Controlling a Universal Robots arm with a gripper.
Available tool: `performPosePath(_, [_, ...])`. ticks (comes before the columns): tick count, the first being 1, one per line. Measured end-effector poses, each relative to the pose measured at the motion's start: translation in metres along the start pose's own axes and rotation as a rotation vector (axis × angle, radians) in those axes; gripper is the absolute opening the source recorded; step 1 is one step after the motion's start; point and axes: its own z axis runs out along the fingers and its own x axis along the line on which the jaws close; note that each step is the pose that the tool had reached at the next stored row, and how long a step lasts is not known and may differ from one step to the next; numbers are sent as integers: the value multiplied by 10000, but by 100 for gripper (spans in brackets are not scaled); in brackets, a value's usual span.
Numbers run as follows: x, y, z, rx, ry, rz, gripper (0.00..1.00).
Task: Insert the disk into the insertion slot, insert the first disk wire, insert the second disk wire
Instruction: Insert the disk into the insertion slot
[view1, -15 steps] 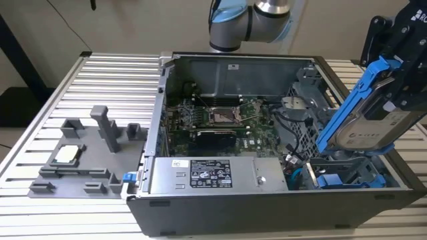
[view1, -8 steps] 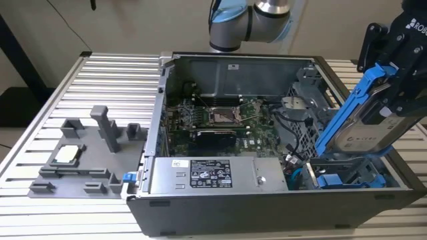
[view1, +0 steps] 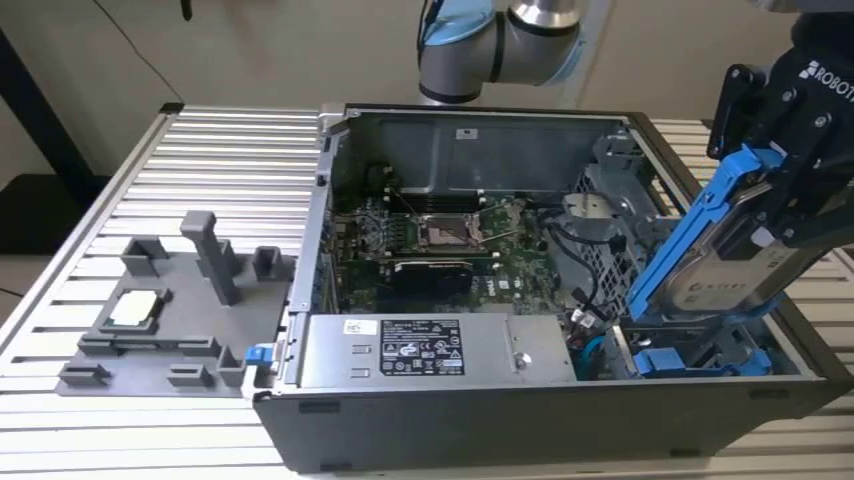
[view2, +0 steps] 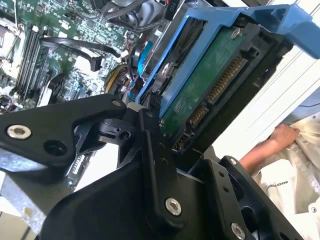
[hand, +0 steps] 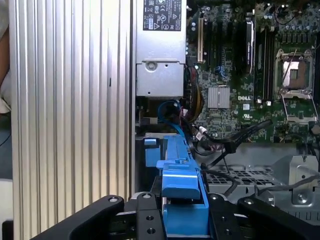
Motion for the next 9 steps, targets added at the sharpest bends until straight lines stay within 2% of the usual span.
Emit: performPosePath(9, [1, -21, 119, 0, 0, -78, 33])
